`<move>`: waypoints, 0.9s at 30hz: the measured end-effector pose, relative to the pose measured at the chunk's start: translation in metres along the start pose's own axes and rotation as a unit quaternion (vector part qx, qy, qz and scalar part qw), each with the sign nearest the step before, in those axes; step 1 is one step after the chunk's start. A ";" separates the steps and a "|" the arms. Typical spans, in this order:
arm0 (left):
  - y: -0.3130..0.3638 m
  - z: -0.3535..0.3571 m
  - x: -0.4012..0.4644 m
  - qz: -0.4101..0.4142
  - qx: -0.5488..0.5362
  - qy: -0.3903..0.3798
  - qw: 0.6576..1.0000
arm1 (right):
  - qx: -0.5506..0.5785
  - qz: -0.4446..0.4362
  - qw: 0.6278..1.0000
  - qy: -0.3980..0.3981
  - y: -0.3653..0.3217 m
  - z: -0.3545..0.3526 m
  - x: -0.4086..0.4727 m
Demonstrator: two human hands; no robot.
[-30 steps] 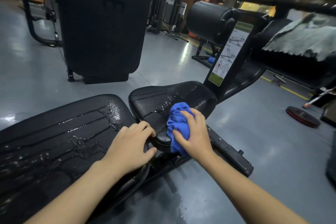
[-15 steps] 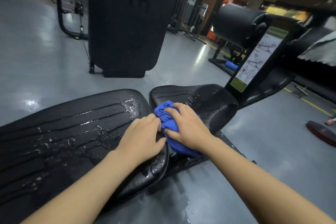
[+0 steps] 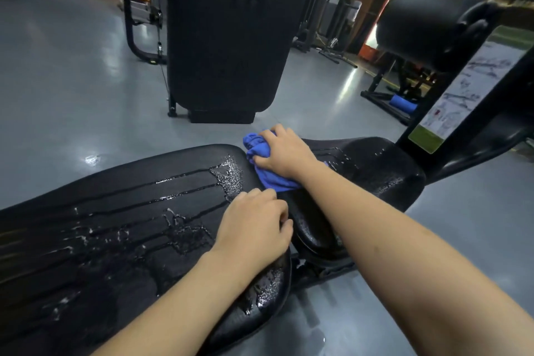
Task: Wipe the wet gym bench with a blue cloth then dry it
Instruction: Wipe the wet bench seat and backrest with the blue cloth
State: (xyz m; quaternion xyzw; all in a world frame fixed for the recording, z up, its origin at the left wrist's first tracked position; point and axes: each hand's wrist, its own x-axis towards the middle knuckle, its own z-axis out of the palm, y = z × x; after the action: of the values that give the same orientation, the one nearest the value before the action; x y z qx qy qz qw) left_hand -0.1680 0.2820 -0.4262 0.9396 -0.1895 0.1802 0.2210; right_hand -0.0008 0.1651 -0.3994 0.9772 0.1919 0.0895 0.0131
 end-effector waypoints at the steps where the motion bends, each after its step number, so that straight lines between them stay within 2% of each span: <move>1: 0.000 0.001 0.002 0.000 0.004 -0.003 1.000 | 0.003 0.007 1.000 -0.004 0.001 0.000 0.006; 8: -0.003 0.006 0.002 0.003 0.011 -0.037 0.999 | 0.006 0.006 1.000 0.024 0.003 -0.002 -0.009; 11: -0.004 0.004 -0.001 0.005 0.015 -0.011 1.000 | 0.018 -0.008 0.999 0.042 0.005 -0.009 -0.040; 20: -0.003 -0.018 -0.010 -0.014 -0.033 -0.023 0.999 | 0.022 -0.006 0.999 0.048 0.008 -0.028 -0.153; 27: -0.006 -0.019 -0.008 -0.013 -0.050 -0.035 0.998 | -0.009 -0.006 1.000 0.027 0.000 -0.027 -0.129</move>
State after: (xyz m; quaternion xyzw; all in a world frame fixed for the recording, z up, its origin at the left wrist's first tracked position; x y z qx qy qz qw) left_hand -0.1776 0.2981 -0.4159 0.9356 -0.1933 0.1349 0.2630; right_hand -0.1231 0.1161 -0.3950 0.9731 0.1975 0.1172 0.0169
